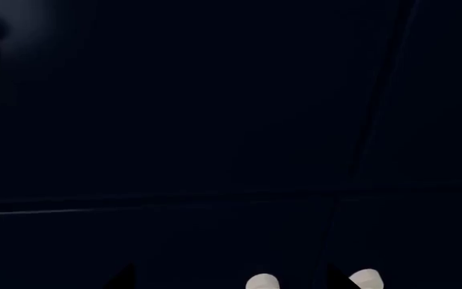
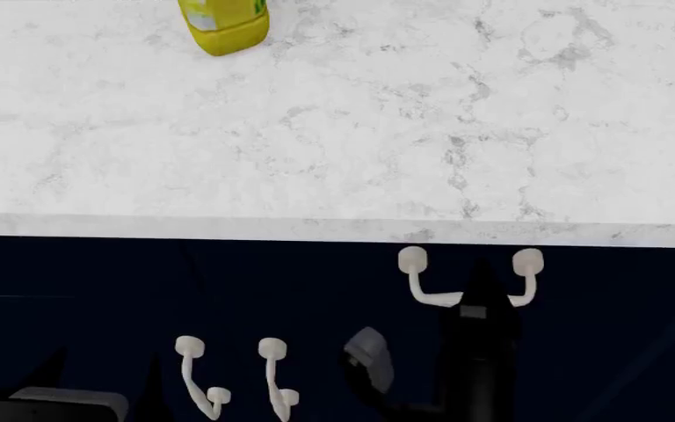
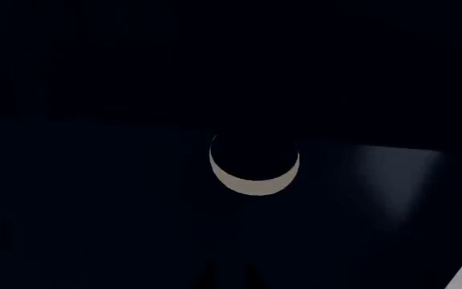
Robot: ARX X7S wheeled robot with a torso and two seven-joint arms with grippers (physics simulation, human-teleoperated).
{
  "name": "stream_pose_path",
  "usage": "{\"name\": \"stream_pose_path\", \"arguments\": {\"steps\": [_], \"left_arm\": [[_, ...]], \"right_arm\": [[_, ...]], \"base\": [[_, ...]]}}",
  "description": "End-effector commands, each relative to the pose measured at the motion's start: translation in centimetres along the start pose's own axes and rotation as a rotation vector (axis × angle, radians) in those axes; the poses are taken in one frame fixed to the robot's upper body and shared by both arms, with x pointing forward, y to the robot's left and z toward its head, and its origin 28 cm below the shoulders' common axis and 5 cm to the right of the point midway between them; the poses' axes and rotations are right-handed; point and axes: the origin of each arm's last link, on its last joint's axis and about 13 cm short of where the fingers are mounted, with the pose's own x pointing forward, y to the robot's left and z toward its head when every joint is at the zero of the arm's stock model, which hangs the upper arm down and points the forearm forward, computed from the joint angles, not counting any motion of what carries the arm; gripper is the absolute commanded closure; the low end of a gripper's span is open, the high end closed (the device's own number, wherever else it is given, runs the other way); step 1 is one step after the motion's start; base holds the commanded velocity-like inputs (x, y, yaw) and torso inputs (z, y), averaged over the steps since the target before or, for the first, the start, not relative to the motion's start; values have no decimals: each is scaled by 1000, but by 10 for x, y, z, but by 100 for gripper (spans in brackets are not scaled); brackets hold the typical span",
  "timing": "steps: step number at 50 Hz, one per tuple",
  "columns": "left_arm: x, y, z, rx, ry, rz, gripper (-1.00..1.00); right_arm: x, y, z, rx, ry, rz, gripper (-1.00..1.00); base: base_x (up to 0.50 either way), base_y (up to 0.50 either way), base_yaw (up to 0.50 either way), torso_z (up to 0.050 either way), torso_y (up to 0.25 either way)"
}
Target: Open the right drawer.
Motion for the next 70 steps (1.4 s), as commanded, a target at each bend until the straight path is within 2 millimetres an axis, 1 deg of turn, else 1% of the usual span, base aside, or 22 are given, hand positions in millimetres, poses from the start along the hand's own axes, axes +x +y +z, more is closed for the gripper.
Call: {"name": "stream_pose_path", "arguments": {"steps": [1, 7, 15, 18, 23, 32, 36, 39, 47, 54, 62, 70], "left_arm": [[-1, -1, 3, -2, -2, 2, -100], [-1, 0, 2, -4, -3, 1, -100], [0, 0, 3, -2, -3, 0, -100], [0, 0, 2, -2, -4, -1, -100], [0, 1, 0, -2, -6, 1, -100], [0, 0, 1, -1, -8, 1, -100], [-1, 0, 2, -1, -11, 1, -100], [-1, 0, 2, -2, -11, 3, -100], [-1, 0, 1, -2, -8, 1, -100], [0, 0, 1, -2, -6, -2, -100], [-1, -1, 4, -2, -7, -3, -100], [0, -1, 2, -3, -8, -3, -100]], "right_arm": [[-3, 9, -2, 36, 15, 121, 100], [-7, 8, -1, 45, 1, 115, 100], [-18, 0, 3, 44, -53, 99, 100], [-20, 2, 2, 40, -57, 103, 100], [-26, -4, 2, 45, -67, 93, 100], [-35, -7, 0, 44, -74, 84, 100], [-40, -3, 1, 38, -83, 95, 100], [-42, -8, 1, 42, -84, 88, 100], [-57, -8, -2, 47, -76, 94, 100], [-59, -4, -3, 51, -75, 93, 100], [-63, -12, -3, 53, -85, 88, 100], [-70, -13, -3, 51, -93, 92, 100]], "base": [[0, 0, 3, 0, 0], [2, 0, 0, 0, 0], [0, 0, 0, 0, 0], [0, 0, 1, 0, -7], [0, 0, 1, 0, 0], [0, 0, 1, 0, 0], [0, 0, 1, 0, 0], [-4, 2, 1, 0, 0], [0, 2, 2, 0, -1], [0, 1, 2, 0, 0], [0, 1, 1, 0, -1], [-1, 2, 2, 0, 0]]}}
